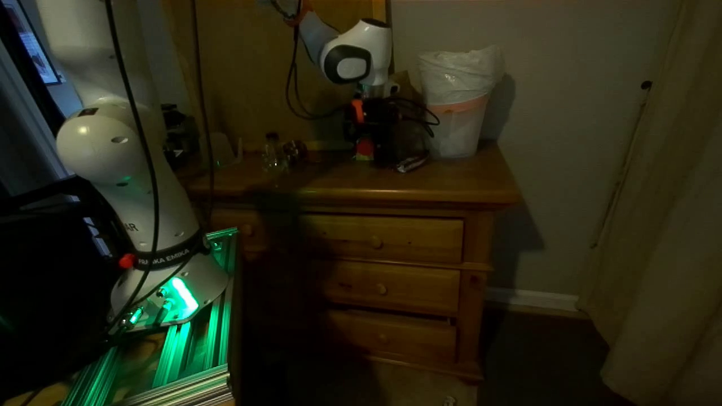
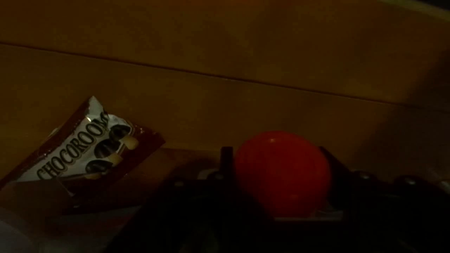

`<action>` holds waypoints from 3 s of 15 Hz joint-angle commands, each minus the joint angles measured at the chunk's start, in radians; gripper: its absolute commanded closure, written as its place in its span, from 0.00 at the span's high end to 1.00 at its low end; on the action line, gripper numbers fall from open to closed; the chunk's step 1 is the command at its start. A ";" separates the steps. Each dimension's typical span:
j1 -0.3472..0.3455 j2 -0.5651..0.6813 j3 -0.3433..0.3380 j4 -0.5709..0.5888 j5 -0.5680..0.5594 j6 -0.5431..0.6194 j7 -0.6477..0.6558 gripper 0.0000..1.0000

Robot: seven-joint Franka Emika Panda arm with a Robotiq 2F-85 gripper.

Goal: Put the bottle upright

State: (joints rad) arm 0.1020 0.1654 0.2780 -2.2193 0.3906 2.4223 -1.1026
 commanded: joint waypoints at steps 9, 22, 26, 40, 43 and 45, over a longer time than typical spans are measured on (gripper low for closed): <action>0.117 0.039 -0.020 0.351 -0.509 -0.667 0.470 0.33; 0.171 0.174 0.010 0.497 -0.585 -0.871 0.417 0.33; 0.209 0.202 0.030 0.539 -0.641 -1.002 0.391 0.33; 0.346 0.399 0.017 0.687 -0.968 -1.139 0.479 0.33; 0.354 0.411 0.019 0.705 -1.022 -1.166 0.484 0.33; 0.357 0.417 0.021 0.698 -1.052 -1.167 0.487 0.33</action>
State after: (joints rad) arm 0.4383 0.5631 0.3026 -1.5427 -0.6053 1.2898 -0.6300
